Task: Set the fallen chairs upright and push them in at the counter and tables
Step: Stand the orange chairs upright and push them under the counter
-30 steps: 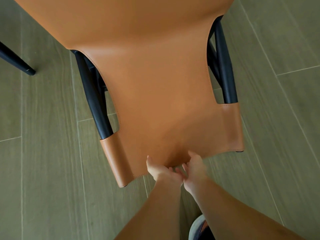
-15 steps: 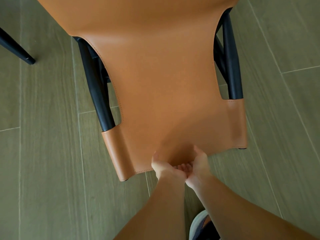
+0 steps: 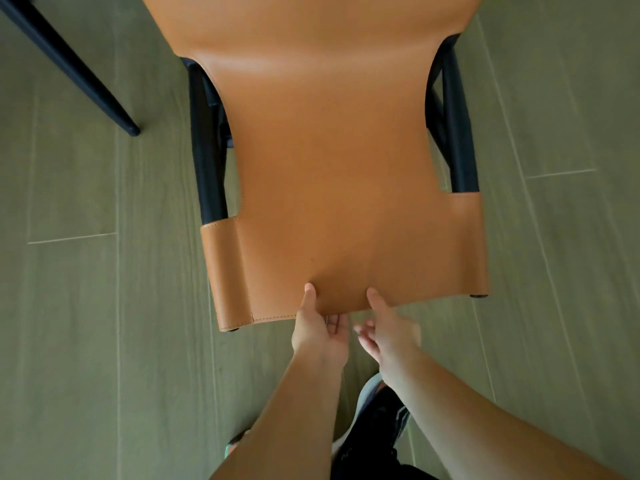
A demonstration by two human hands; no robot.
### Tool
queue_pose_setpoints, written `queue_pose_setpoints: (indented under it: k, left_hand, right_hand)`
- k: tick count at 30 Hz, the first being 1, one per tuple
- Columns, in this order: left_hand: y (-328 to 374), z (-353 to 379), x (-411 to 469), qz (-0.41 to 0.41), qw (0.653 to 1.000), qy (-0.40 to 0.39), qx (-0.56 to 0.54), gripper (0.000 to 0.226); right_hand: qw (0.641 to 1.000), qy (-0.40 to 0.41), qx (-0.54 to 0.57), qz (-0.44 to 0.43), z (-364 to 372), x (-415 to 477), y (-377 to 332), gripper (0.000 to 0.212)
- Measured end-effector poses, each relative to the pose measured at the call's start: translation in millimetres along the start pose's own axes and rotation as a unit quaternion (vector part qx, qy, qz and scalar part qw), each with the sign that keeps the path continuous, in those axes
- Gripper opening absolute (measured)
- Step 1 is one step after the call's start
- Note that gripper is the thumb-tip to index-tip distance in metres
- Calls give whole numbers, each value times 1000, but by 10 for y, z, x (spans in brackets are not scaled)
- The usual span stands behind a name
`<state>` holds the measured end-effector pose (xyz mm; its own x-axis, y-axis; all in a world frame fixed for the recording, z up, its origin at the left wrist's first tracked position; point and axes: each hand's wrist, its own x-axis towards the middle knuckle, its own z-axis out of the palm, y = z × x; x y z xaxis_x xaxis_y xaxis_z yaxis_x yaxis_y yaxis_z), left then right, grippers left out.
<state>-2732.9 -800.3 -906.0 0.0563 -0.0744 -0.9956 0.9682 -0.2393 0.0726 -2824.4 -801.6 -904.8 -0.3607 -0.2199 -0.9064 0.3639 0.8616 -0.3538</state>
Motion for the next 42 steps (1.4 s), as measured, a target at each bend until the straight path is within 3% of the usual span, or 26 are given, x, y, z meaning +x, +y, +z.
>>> queue_pose_setpoints:
  k: [2,3,5,7,9,12,14,21,29,32,34,36,37,39,40,42]
  left_hand:
    - [74,32,-394,8,1000,7,10,40]
    - [106,53,-595,11,1000,5,16,38]
    - [168,97,-986,15,1000,1,25,36]
    - [241,134,-1364,21,999,7,26,33]
    - [331,189,-1745,26,999,18,33,32]
    - [416,277,-2236,40,998,-10,38,29]
    - [479,335,-2559,53,997,-34,48,25]
    - [821,580,-3413,114,990,-28,81,22]
    - [1275,986,-4336,213,971,-26,104,12]
    - [1421,1173,-4708,224,953,-60,192,11]
    - [1529,1259,-4920,260,904,-73,332,22]
    - [1641,1321,-5045,398,788,-56,466,28]
    - [1709,1362,-5101,493,707,-41,505,27]
    - [1859,1479,-5175,652,513,-53,556,14]
    - [1935,1566,-5173,672,416,-76,607,18]
    - [2057,1751,-5069,580,270,-84,764,53]
  right_hand:
    - [966,84,-180,-163,-85,-369,-67,43]
    - [921,99,-266,-267,-132,-557,-112,43]
    - [795,95,-426,-421,-238,-887,-235,54]
    - [651,81,-570,-495,-347,-1167,-405,77]
    - [527,75,-635,-560,-438,-1417,-625,86]
    - [443,43,-642,-625,-405,-1752,-1042,77]
    - [427,4,-646,-632,-323,-2011,-1295,69]
    - [434,-56,-658,-613,-96,-3038,-1920,32]
    - [411,-109,-700,-573,180,-4100,-2722,23]
    - [424,-119,-714,-545,334,-4370,-3077,31]
    - [440,-117,-710,-537,421,-4479,-3283,33]
    - [452,-114,-710,-528,491,-4527,-3443,31]
    - [454,-112,-714,-521,530,-4541,-3508,30]
    - [448,-115,-728,-507,582,-4561,-3590,31]
    - [442,-121,-735,-499,599,-4566,-3617,33]
    - [433,-131,-747,-487,625,-4543,-3666,37]
